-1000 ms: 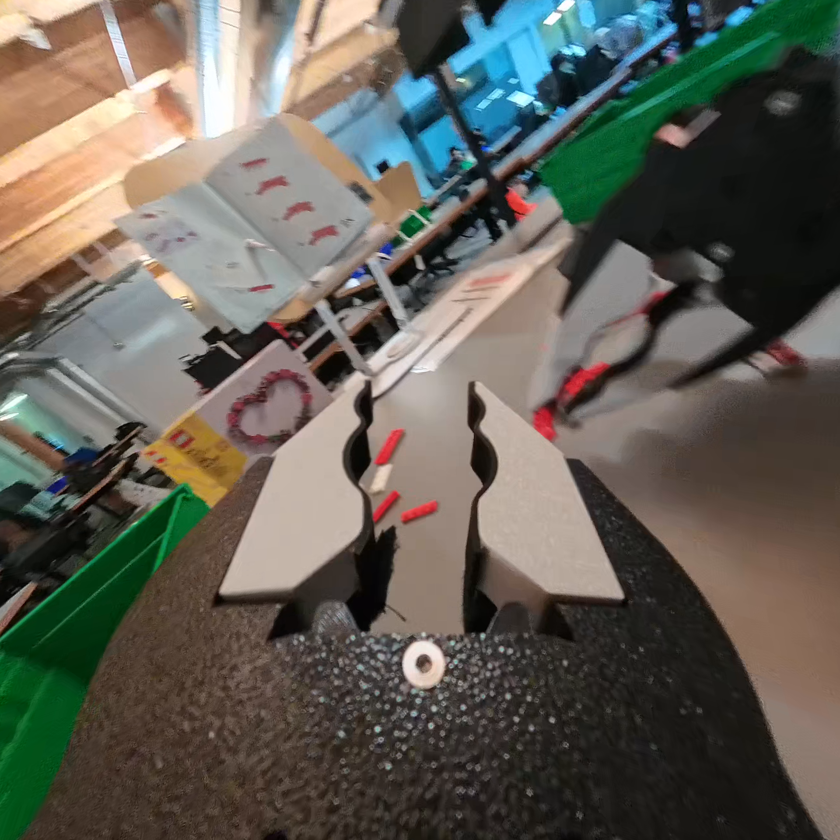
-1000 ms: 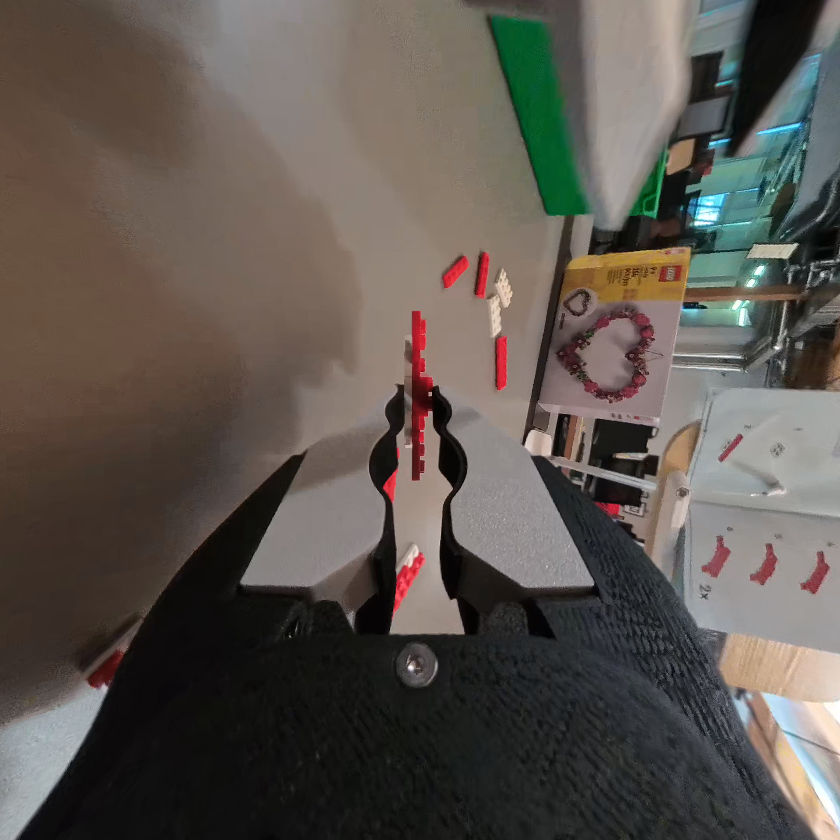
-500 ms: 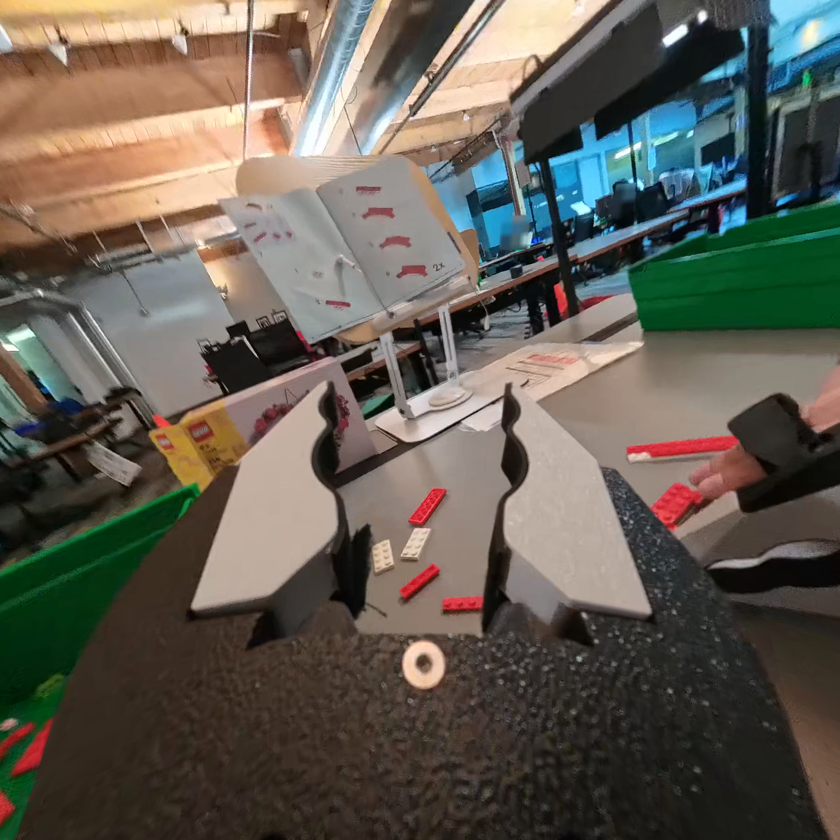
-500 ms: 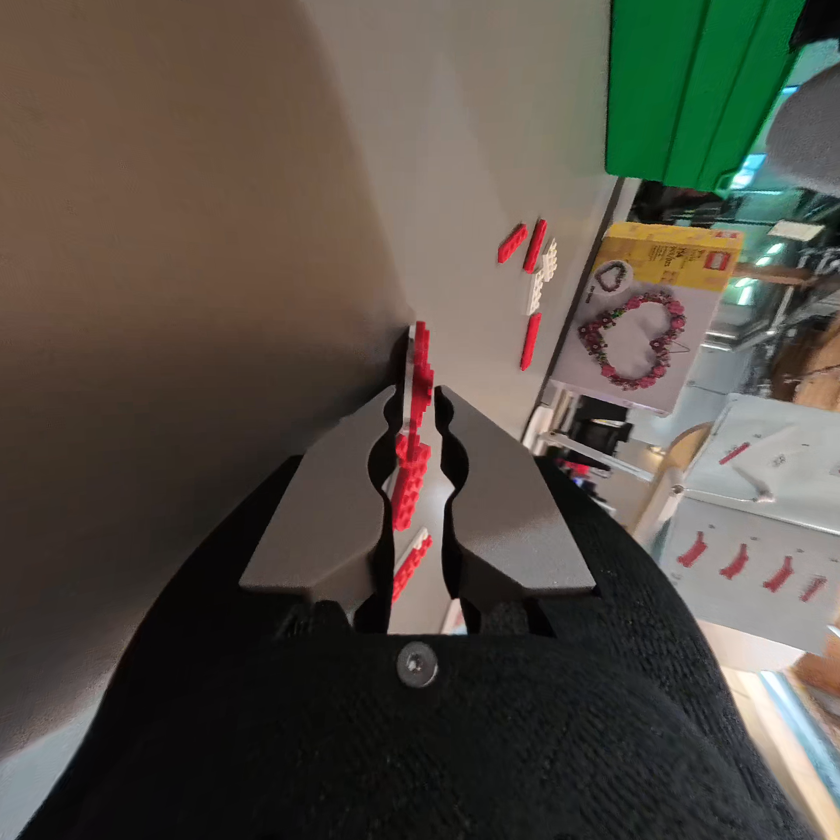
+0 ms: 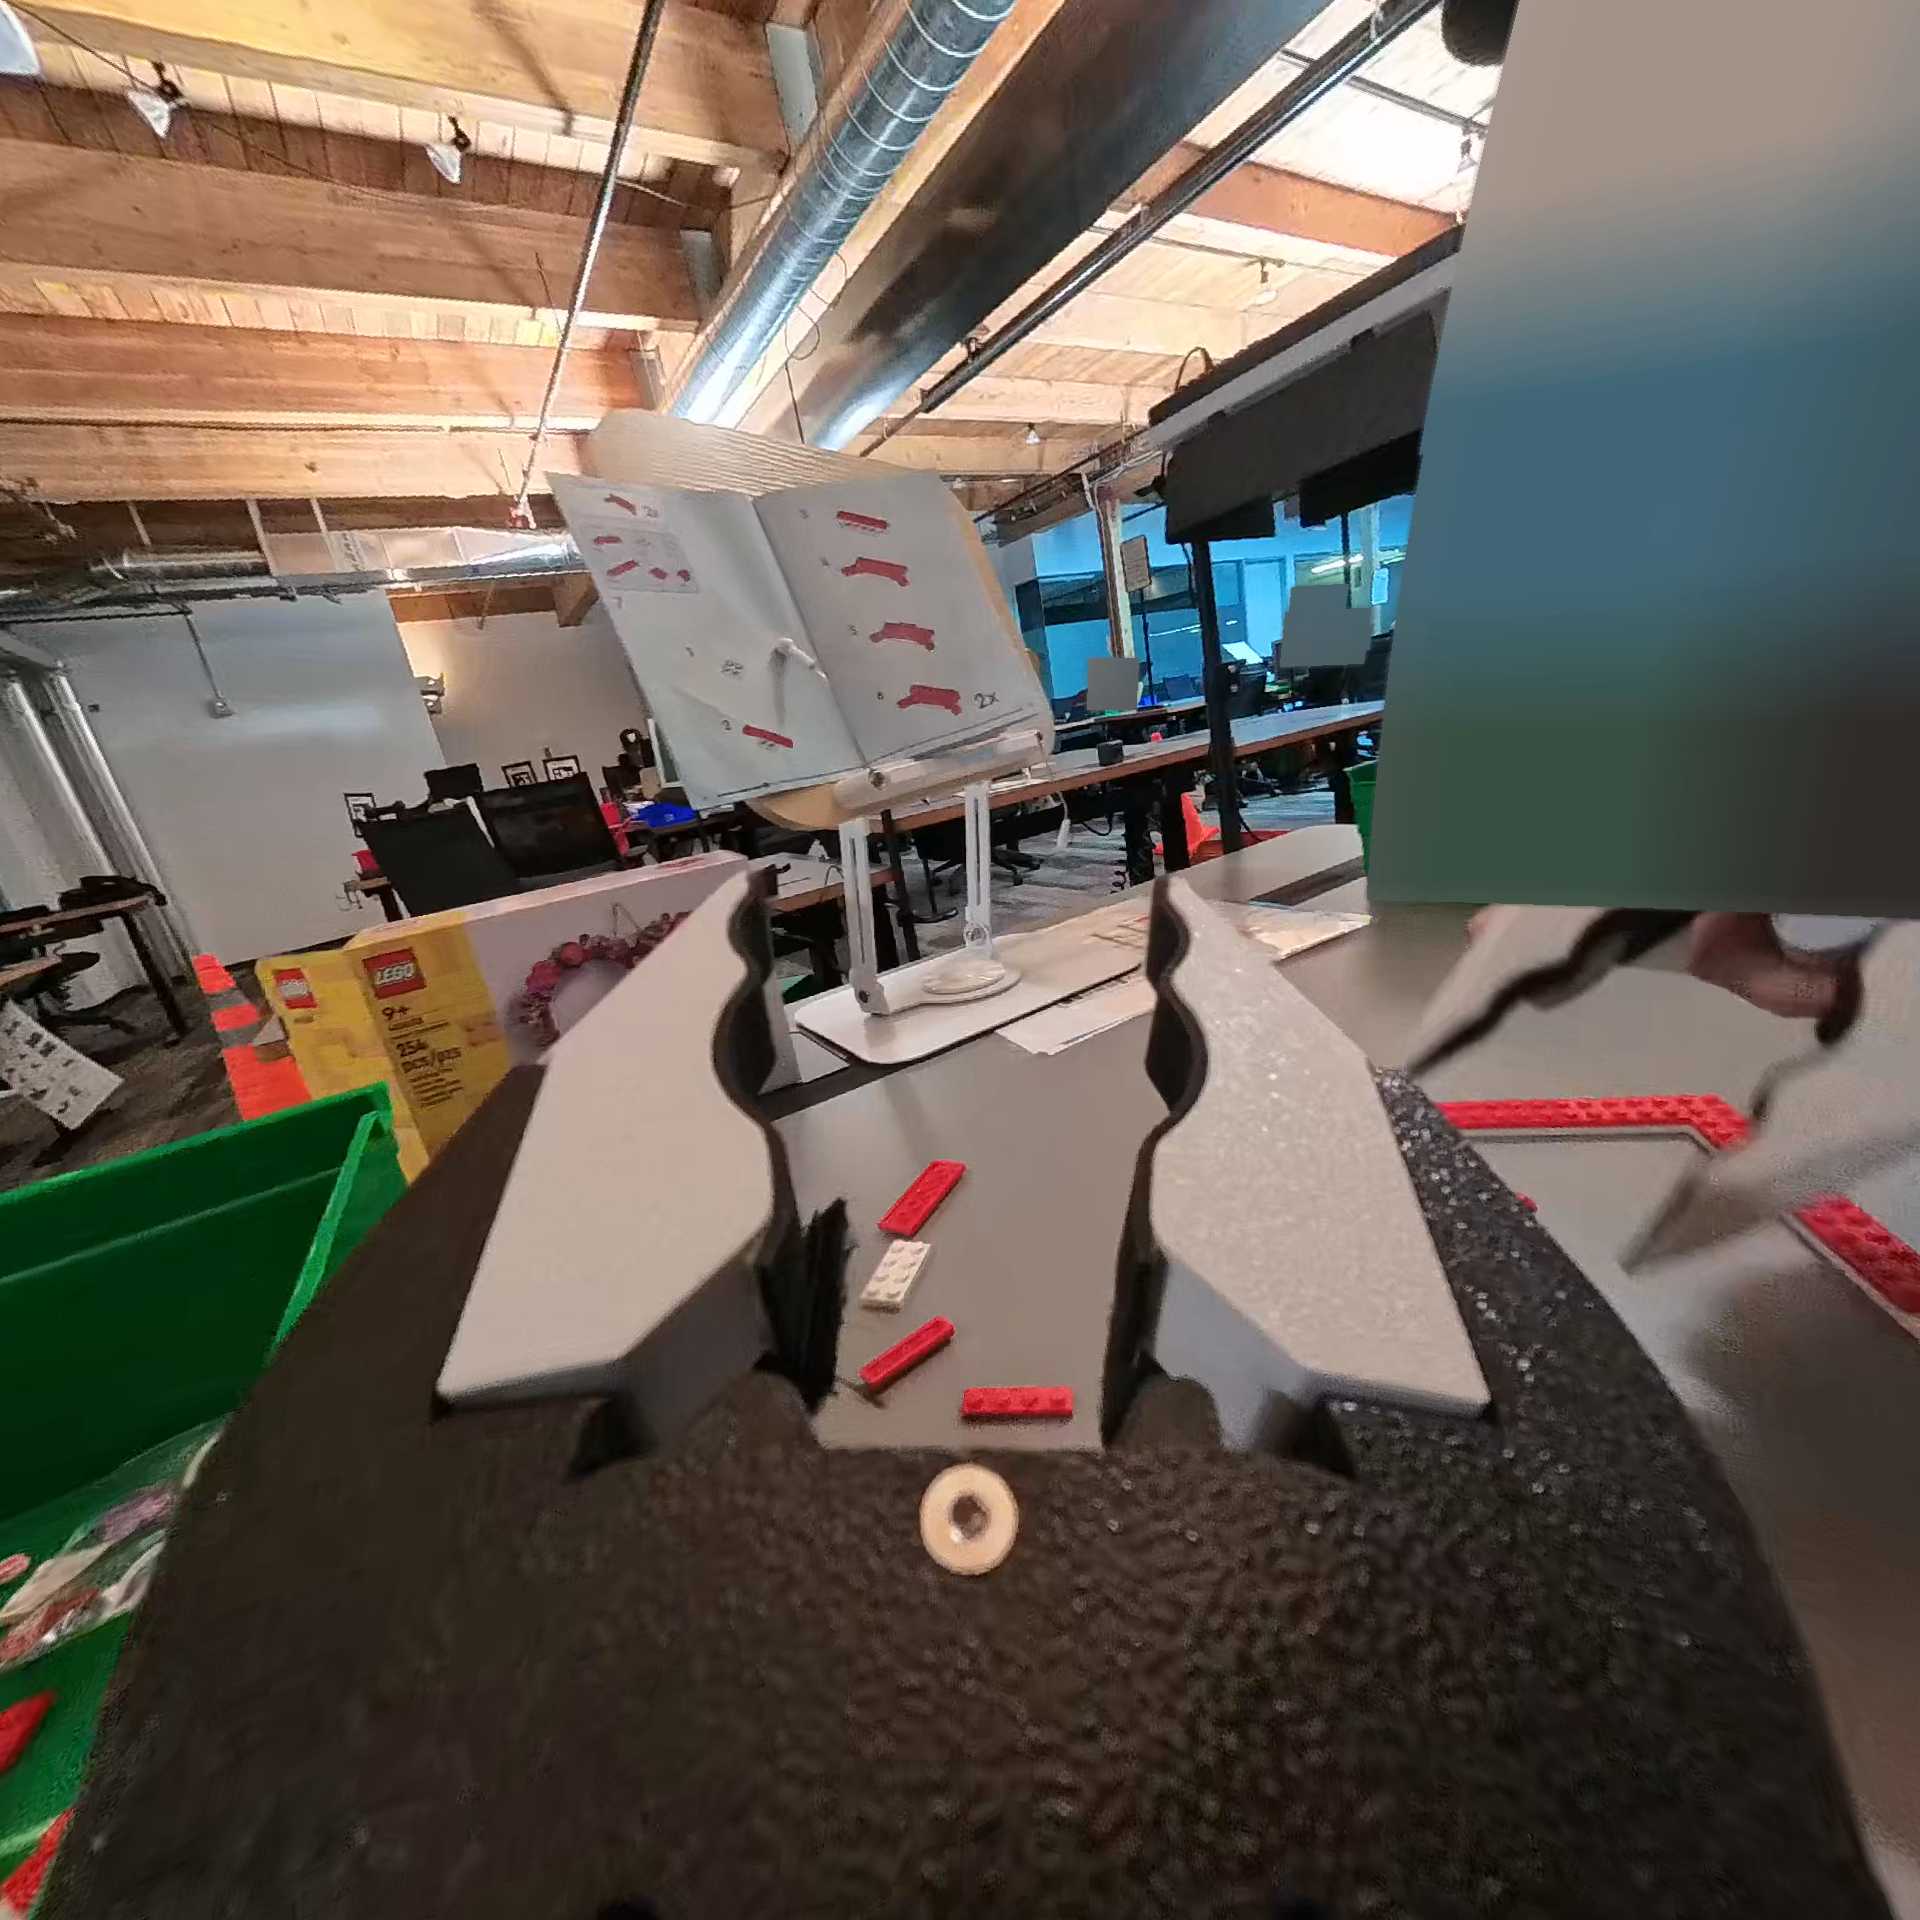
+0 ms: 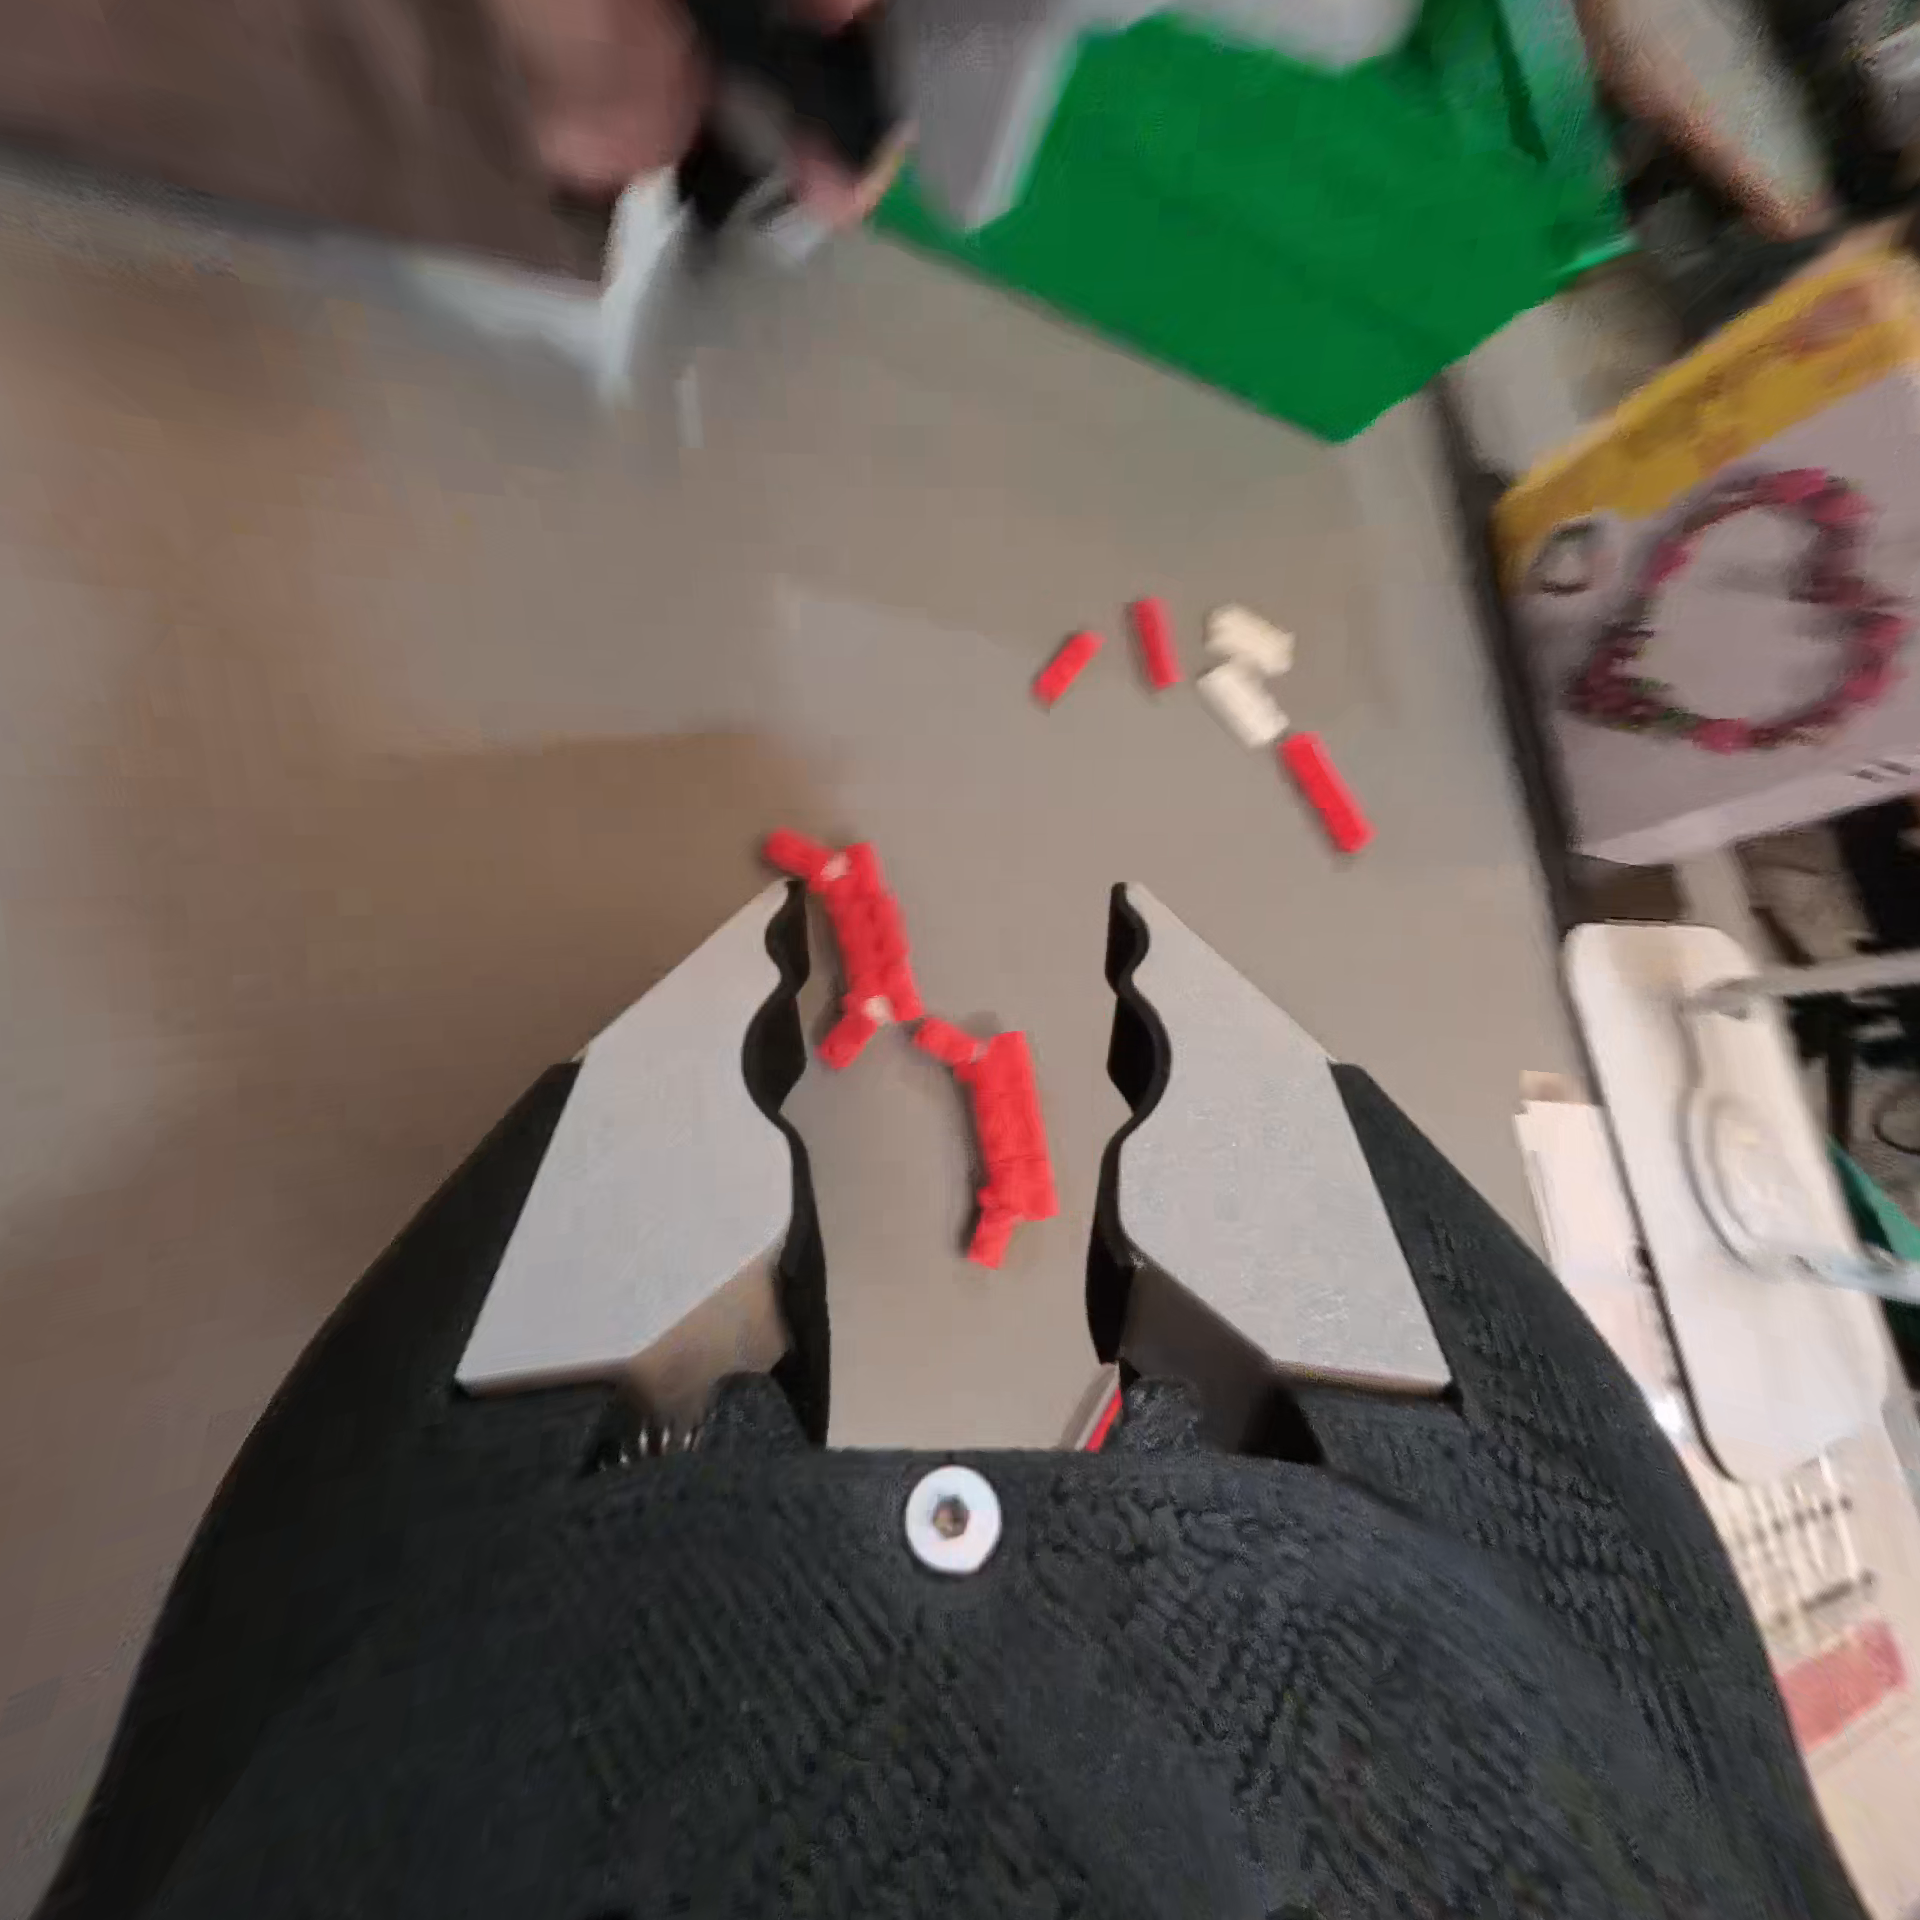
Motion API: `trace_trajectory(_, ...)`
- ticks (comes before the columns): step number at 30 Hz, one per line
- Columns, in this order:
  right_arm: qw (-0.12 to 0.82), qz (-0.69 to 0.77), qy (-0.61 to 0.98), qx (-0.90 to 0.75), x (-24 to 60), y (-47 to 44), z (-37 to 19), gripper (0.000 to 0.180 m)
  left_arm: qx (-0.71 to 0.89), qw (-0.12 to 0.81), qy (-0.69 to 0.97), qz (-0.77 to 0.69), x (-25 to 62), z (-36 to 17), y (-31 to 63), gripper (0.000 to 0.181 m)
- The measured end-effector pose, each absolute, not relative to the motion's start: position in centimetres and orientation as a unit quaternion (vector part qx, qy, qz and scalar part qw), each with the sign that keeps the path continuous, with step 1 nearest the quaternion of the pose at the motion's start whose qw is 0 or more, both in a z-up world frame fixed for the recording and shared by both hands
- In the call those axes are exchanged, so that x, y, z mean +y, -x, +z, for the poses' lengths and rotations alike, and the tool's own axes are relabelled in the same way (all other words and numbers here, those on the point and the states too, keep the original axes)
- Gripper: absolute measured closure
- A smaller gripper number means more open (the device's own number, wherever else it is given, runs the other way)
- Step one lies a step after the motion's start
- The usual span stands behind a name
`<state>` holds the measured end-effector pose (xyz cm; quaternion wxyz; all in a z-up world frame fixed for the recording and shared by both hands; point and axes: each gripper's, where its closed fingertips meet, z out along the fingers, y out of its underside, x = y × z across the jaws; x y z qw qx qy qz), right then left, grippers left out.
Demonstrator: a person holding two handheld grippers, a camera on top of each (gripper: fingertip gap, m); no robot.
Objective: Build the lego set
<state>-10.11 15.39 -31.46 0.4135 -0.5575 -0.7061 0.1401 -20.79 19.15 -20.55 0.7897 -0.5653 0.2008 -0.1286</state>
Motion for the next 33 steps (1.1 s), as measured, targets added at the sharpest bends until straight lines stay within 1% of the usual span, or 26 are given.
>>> trace_trajectory(1, 0.457, 0.160, 0.563, -0.670, 16.7, 9.9, -30.1, 0.123, 0.197, 0.791, 0.566, -0.124, 19.2, -20.7, 21.0, 0.110)
trace_trajectory(4, 0.610, 0.174, 0.558, -0.535, 22.0, 7.6, -26.1, 0.123, 0.194, 0.799, 0.561, -0.098, 19.3, -21.0, 21.2, 0.113)
trace_trajectory(6, 0.696, 0.150, 0.542, -0.446, 25.4, 4.7, -24.4, 0.122, 0.186, 0.815, 0.546, -0.052, 19.2, -20.8, 22.0, 0.118)
trace_trajectory(8, 0.766, 0.106, 0.518, -0.364, 28.0, 1.3, -23.3, 0.121, 0.175, 0.833, 0.526, 0.003, 18.9, -20.4, 23.2, 0.120)
trace_trajectory(9, 0.783, 0.090, 0.512, -0.341, 28.8, 0.0, -23.3, 0.121, 0.168, 0.838, 0.520, 0.022, 18.8, -20.3, 23.7, 0.120)
trace_trajectory(11, 0.795, 0.067, 0.511, -0.320, 30.0, -1.8, -23.8, 0.121, 0.155, 0.844, 0.512, 0.043, 18.5, -20.0, 24.5, 0.119)
trace_trajectory(18, 0.822, 0.079, 0.506, -0.249, 30.8, -5.0, -22.6, 0.120, 0.156, 0.847, 0.507, 0.046, 18.4, -20.3, 24.2, 0.119)
trace_trajectory(26, 0.821, 0.074, 0.505, -0.257, 31.0, -4.8, -22.8, 0.119, 0.193, 0.812, 0.551, 0.014, 19.7, -22.7, 22.1, 0.115)
trace_trajectory(33, 0.816, 0.088, 0.515, -0.247, 31.8, -5.0, -23.0, 0.118, 0.205, 0.806, 0.555, 0.014, 20.0, -23.0, 21.7, 0.119)
